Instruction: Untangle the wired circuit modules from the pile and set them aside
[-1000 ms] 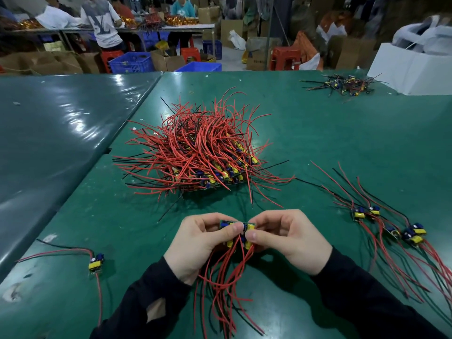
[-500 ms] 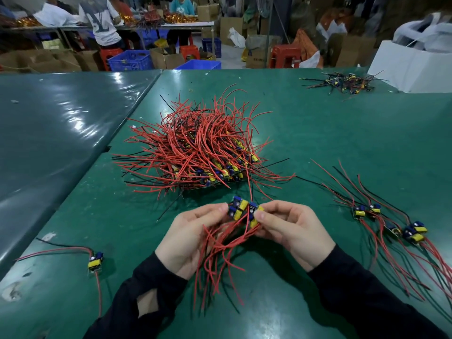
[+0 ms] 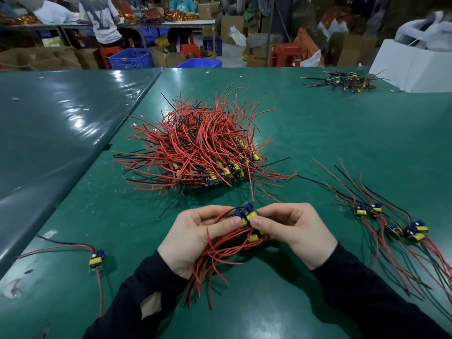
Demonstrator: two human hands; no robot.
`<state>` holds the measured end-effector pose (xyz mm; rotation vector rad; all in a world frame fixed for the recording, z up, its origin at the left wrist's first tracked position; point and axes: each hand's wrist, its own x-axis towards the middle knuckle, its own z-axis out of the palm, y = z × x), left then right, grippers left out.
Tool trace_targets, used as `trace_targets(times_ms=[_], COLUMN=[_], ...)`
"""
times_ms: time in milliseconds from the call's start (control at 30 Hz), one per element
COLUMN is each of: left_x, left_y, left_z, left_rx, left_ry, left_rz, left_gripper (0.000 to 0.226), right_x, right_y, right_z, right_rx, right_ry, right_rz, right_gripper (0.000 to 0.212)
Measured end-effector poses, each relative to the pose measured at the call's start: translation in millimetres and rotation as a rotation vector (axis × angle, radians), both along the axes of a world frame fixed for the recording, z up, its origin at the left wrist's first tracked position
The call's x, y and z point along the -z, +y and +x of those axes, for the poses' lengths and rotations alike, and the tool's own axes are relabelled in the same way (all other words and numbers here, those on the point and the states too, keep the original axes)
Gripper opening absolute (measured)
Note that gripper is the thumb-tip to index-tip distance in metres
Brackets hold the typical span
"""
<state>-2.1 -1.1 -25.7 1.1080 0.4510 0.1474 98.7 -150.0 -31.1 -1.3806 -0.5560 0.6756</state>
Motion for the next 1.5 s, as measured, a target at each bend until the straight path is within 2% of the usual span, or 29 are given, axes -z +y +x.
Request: trace_targets(times_ms=[167, 333, 567, 767, 933, 1033, 1167, 1333, 1500], left_x=[2, 5, 9, 9, 9, 8, 8, 8, 6], left_y=[1, 1, 0, 1, 1, 1, 2, 2, 4], left_z=[-2, -1, 0, -1, -1, -1, 0, 0, -1], left_rx=[0.075, 0.091, 0.09, 0.113, 0.123, 0.133, 0.141, 0.137, 0.14], left_ry=[-0.013, -0.066, -0.089, -0.089, -0.097, -0.102, -0.111, -0.119, -0.123], left_rz=[0.092, 0.259, 0.308, 0.301, 0.315, 0.328, 0.331, 0.307, 0.292], left_gripper=[0.028, 0.027, 0.03, 0.03, 0.031, 0.031, 0.03, 0.032, 0.031], right_x=[-2, 0, 6, 10, 8, 7, 7, 8, 9], right_y=[-1, -3, -1, 2, 3, 2, 0, 0, 1], right_z=[1, 2, 0, -2, -4, -3, -1, 0, 0], right_rx=[-0.028, -0.051, -0.016, -0.001, -0.035, -0.042, -0.055, -0.082, -0.086], right_ry=[0.008, -0.087, 0.024, 0.197, 0.189, 0.197, 0.204, 0.24, 0.266], right_rz=[-0.095, -0.032, -0.01, 0.02, 0.029, 0.042, 0.032, 0.053, 0.072], right_gripper=[0.033, 0.021, 0.021, 0.043, 0.062, 0.055, 0.026, 0.025, 0.014])
